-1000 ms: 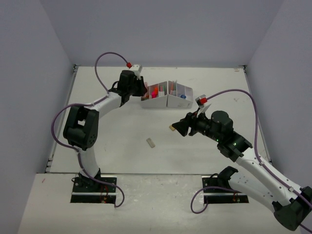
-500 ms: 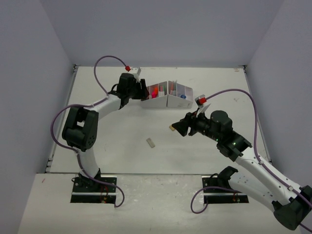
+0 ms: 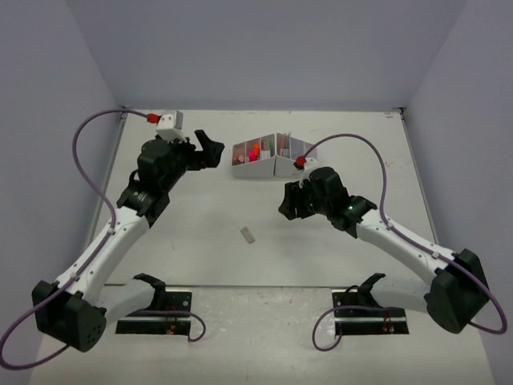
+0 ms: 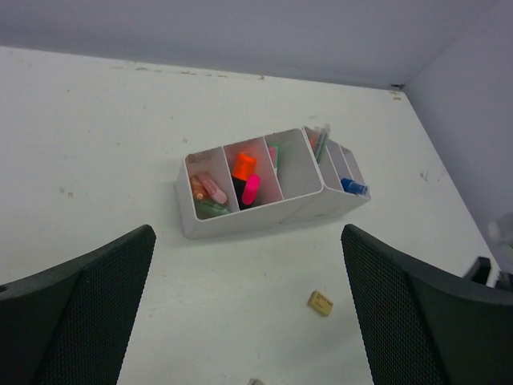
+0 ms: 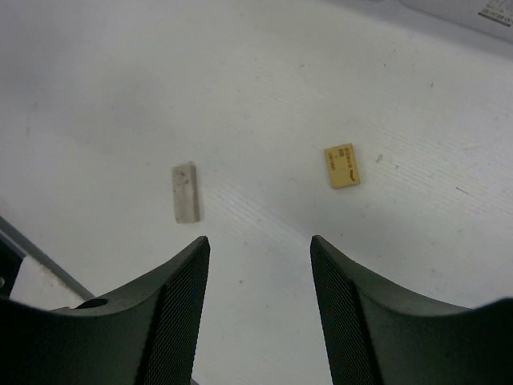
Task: Sort the stationery into containers
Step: Pick up the stationery from the center of the board.
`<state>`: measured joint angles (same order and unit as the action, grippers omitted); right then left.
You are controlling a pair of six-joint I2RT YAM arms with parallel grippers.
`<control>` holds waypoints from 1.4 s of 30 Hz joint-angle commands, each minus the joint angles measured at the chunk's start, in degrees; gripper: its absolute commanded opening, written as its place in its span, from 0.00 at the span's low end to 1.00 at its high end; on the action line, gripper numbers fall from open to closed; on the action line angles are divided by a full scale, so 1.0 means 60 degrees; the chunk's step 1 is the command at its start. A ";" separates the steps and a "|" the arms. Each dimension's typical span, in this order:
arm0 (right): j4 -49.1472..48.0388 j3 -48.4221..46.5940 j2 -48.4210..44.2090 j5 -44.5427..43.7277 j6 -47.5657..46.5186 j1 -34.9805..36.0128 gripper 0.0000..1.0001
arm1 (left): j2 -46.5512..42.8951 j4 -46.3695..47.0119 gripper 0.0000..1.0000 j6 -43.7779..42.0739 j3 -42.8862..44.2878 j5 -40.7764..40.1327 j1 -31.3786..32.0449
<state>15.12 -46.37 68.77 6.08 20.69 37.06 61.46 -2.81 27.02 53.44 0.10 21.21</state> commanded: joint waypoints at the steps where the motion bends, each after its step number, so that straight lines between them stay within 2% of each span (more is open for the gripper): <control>1: 0.0483 -0.0986 0.1501 -0.0532 -0.0313 -0.0024 0.54 | -0.1043 -0.1136 1.00 0.0029 -0.0893 -0.0265 0.0041; 6: 0.0251 -0.1775 0.2885 -0.1540 -0.0591 -0.0024 0.55 | -0.1897 -0.2113 1.00 -0.0345 -0.1100 -0.0060 0.0053; 11: 0.0058 -0.2072 0.4183 -0.1559 -0.0496 -0.0024 0.55 | -0.2459 -0.2435 1.00 -0.0475 -0.1430 0.0176 0.0039; 18: -0.0425 -0.2218 0.5081 -0.1731 -0.0372 -0.0024 0.53 | -0.2641 -0.2418 1.00 -0.0520 -0.1641 0.0602 0.0039; 24: -0.0454 -0.2262 0.5508 -0.1981 -0.0394 0.0084 0.40 | -0.2684 -0.2382 1.00 -0.0570 -0.1699 0.0868 0.0039; 28: -0.0462 -0.2165 0.5207 -0.2149 -0.0364 0.0196 0.22 | -0.2677 -0.2330 1.00 -0.0600 -0.1714 0.0958 0.0039; 31: -0.0585 -0.1977 0.4619 -0.2102 -0.0304 0.0278 0.17 | -0.2670 -0.2318 1.00 -0.0619 -0.1714 0.1004 0.0039; 37: -0.0510 -0.1459 0.2576 -0.2307 -0.0012 0.0231 0.15 | -0.2574 -0.2289 1.00 -0.0598 -0.1758 0.1006 0.0039; 42: -0.0142 -0.1633 0.1359 -0.2286 0.0164 -0.1221 0.13 | -0.2358 -0.2290 1.00 -0.0445 -0.1836 0.1050 0.0048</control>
<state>14.03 -54.92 81.88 -5.67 19.89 36.59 46.77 -17.57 24.49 43.21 4.97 21.41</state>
